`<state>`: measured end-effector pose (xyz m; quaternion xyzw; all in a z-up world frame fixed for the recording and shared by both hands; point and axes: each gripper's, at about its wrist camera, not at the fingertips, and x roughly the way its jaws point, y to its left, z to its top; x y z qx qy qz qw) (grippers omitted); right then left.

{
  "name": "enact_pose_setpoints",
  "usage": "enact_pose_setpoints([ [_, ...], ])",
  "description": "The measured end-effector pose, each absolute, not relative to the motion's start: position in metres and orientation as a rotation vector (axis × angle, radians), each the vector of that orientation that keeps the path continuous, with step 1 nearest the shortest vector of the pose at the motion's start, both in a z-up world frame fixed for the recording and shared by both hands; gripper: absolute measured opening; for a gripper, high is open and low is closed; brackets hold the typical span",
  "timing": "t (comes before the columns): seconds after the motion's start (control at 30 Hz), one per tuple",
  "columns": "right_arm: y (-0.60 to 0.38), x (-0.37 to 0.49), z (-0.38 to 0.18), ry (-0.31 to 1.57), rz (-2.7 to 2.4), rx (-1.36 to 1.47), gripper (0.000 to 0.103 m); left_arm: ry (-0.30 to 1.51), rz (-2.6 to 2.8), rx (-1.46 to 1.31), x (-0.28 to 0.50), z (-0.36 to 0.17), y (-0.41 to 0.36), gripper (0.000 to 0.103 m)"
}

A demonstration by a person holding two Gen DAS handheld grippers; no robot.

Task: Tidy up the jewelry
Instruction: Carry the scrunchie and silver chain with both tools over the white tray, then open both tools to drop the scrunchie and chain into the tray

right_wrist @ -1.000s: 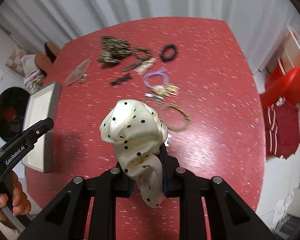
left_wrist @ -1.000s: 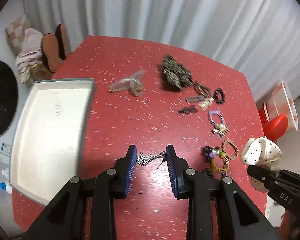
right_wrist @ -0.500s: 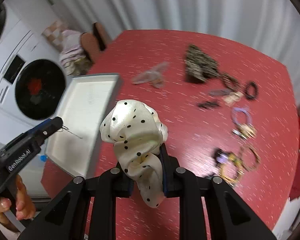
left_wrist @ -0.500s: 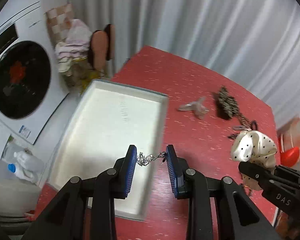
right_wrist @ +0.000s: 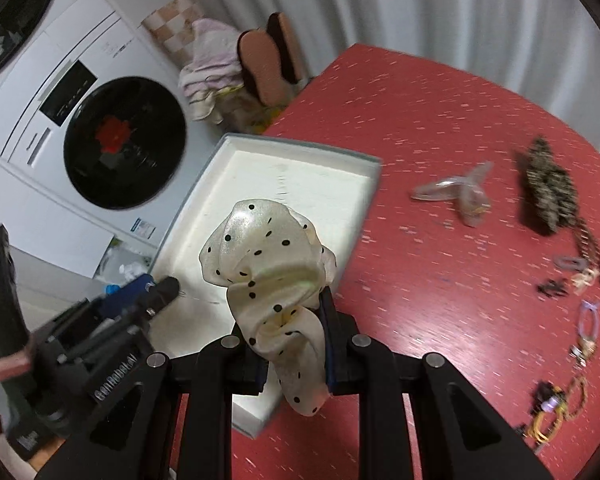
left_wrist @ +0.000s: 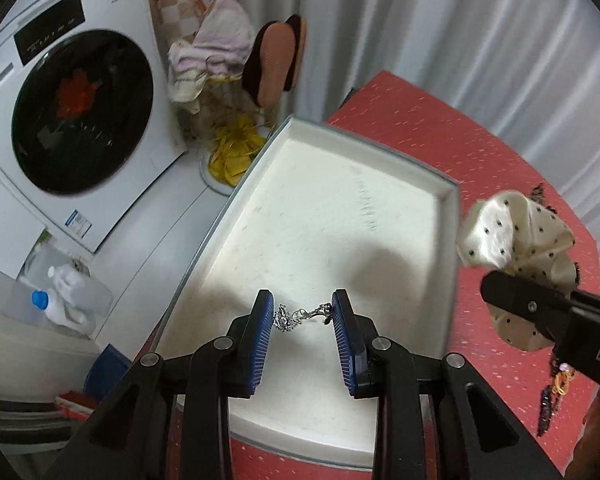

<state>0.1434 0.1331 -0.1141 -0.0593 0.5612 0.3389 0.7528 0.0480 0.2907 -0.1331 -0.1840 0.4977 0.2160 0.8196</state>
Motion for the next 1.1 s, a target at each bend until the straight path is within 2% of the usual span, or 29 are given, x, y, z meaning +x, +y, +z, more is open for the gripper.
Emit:
enact_pose_setpoints([
  [0.53,0.190,0.173,-0.191,1.386,0.746,-0.174,0.026,1.145,0.499,-0.360,0.060,-0.189,0.308,0.033],
  [0.6,0.193,0.174,-0.196,1.395,0.749,-0.177,0.030,1.153,0.500,-0.356,0.060,-0.192,0.307,0.033],
  [0.63,0.194,0.174,-0.196,1.396,0.749,-0.176,0.036,1.158,0.498,-0.353,0.060,-0.193,0.307,0.034],
  [0.67,0.195,0.175,-0.197,1.397,0.745,-0.175,0.040,1.161,0.500,-0.350,0.061,-0.193,0.307,0.047],
  [0.7,0.195,0.175,-0.197,1.397,0.741,-0.174,0.049,1.161,0.506,-0.343,0.061,-0.193,0.307,0.062],
  [0.73,0.194,0.177,-0.197,1.395,0.739,-0.167,0.056,1.142,0.528,-0.329,0.059,-0.190,0.307,0.083],
  [0.8,0.193,0.177,-0.194,1.392,0.742,-0.157,0.059,1.099,0.550,-0.313,0.056,-0.182,0.308,0.084],
  [1.03,0.182,0.182,-0.170,1.349,0.759,-0.091,0.080,1.119,0.540,-0.304,0.058,-0.177,0.307,0.085],
  [1.1,0.178,0.182,-0.163,1.339,0.755,-0.075,0.080,1.113,0.544,-0.305,0.056,-0.173,0.306,0.086],
])
